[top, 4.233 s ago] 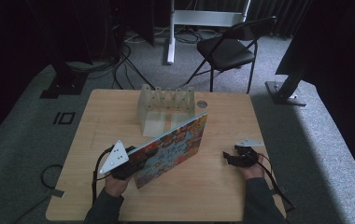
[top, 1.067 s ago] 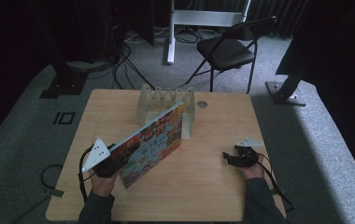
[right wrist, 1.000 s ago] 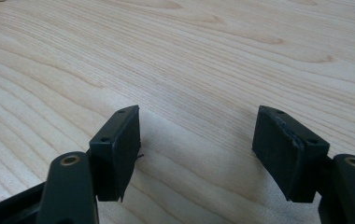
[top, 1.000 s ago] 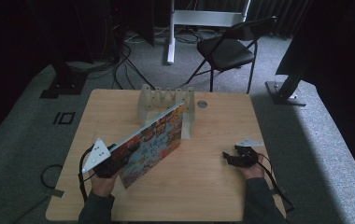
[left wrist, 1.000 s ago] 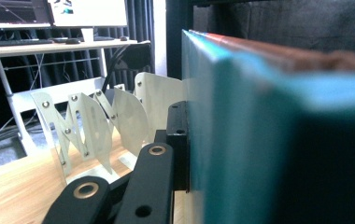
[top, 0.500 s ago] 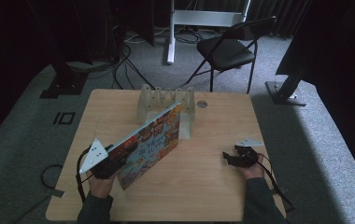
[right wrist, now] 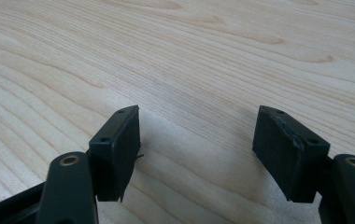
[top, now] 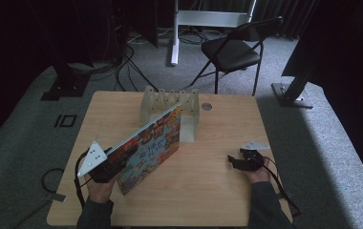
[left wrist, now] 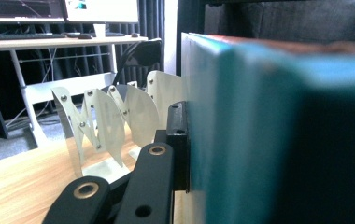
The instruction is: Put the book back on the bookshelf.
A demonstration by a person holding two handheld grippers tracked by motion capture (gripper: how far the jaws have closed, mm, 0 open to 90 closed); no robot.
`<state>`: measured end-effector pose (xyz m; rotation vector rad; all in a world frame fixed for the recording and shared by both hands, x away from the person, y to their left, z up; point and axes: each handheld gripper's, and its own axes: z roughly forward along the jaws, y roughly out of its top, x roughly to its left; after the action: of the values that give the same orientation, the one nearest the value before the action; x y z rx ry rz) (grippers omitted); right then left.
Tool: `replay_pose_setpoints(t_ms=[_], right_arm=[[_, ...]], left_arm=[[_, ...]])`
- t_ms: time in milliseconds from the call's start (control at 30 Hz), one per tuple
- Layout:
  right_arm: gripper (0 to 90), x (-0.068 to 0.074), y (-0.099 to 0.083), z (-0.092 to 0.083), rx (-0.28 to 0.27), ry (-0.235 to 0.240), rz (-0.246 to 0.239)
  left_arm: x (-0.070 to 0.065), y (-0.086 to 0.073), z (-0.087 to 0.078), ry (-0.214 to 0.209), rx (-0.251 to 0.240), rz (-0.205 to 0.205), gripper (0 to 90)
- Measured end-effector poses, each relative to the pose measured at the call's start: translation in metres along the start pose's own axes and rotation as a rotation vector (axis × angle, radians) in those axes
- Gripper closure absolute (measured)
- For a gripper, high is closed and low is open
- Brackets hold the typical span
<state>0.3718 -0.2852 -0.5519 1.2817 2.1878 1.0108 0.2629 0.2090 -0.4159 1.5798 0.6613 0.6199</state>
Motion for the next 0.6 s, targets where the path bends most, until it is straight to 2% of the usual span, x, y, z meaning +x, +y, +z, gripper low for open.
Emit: replay_pose_setpoints(t_ms=[600], right_arm=[[31.8, -0.0002, 0.0, 0.0, 0.0, 0.001, 0.001]], left_arm=[[0.0033, 0.002, -0.0059, 0.025, -0.002, -0.007, 80.6]])
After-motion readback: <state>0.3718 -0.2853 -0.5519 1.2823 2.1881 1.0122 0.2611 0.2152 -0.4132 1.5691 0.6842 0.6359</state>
